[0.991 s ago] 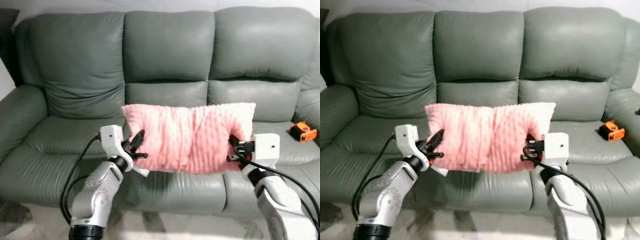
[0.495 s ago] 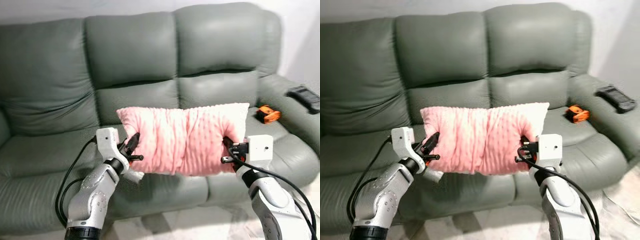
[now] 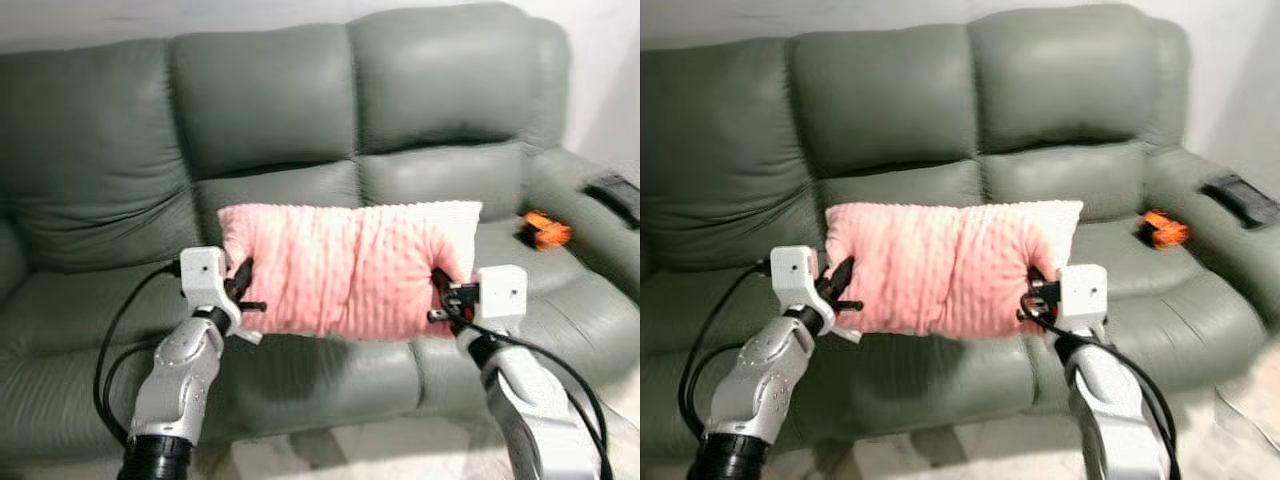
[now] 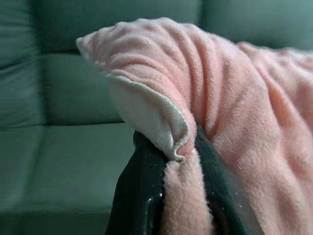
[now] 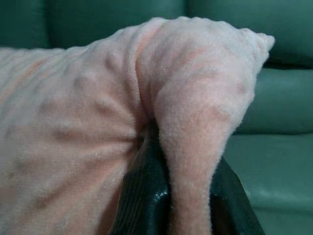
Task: Move the pillow to the sofa
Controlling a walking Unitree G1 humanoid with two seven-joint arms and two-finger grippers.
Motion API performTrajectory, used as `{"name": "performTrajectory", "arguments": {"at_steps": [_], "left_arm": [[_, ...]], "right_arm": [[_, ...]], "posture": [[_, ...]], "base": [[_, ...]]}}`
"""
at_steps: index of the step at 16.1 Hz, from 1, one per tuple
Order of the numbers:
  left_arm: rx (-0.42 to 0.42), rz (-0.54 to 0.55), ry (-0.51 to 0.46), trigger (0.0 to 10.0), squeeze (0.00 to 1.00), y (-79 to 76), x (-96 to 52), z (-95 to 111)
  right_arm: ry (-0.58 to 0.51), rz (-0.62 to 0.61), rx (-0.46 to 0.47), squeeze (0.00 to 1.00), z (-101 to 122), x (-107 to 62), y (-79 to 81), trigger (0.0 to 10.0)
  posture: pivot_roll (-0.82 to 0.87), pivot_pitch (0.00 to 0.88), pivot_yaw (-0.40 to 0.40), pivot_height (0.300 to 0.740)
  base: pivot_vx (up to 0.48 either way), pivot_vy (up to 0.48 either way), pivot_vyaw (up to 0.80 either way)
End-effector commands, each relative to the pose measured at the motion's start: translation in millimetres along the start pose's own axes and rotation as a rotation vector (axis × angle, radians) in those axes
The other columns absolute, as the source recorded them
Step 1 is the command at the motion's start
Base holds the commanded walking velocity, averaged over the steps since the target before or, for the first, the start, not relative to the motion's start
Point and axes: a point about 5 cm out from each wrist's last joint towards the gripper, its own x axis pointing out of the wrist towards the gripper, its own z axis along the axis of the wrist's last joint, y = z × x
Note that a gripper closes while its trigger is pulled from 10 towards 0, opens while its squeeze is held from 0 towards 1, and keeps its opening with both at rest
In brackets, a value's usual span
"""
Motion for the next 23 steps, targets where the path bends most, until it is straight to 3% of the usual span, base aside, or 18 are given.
{"name": "performTrajectory", "arguments": {"at_steps": [1,3,8,11,23], "left_arm": [[0.061,0.054,-0.011,10.0,0.00,15.0,-0.2,0.8],[0.096,0.076,-0.010,10.0,0.00,23.7,-0.5,-3.1],[0.066,0.084,-0.010,10.0,0.00,42.5,-7.9,-3.0],[0.049,0.053,-0.031,10.0,0.00,40.1,-6.5,0.0],[0.008,0.033,-0.030,10.0,0.00,36.0,-5.0,-3.4]], "right_arm": [[-0.032,0.028,0.008,0.00,3.5,7.7,9.6,10.0],[-0.034,0.044,0.014,0.00,1.3,14.2,17.2,10.0],[-0.042,0.062,0.032,0.00,-5.3,15.1,30.0,10.0],[-0.036,0.055,0.039,0.00,-9.8,9.4,29.7,10.0],[-0.033,0.049,0.020,0.00,-11.1,5.4,22.3,10.0]], "posture": [[-0.19,0.002,0.094,0.740],[-0.18,0.007,0.100,0.740],[-0.15,0.040,0.120,0.740],[-0.16,0.052,0.132,0.740],[-0.18,0.056,0.117,0.740]], "base": [[0.000,0.000,0.00],[0.000,0.000,0.00],[0.000,0.000,0.00],[0.000,0.000,0.00],[0.358,0.000,0.00]]}}
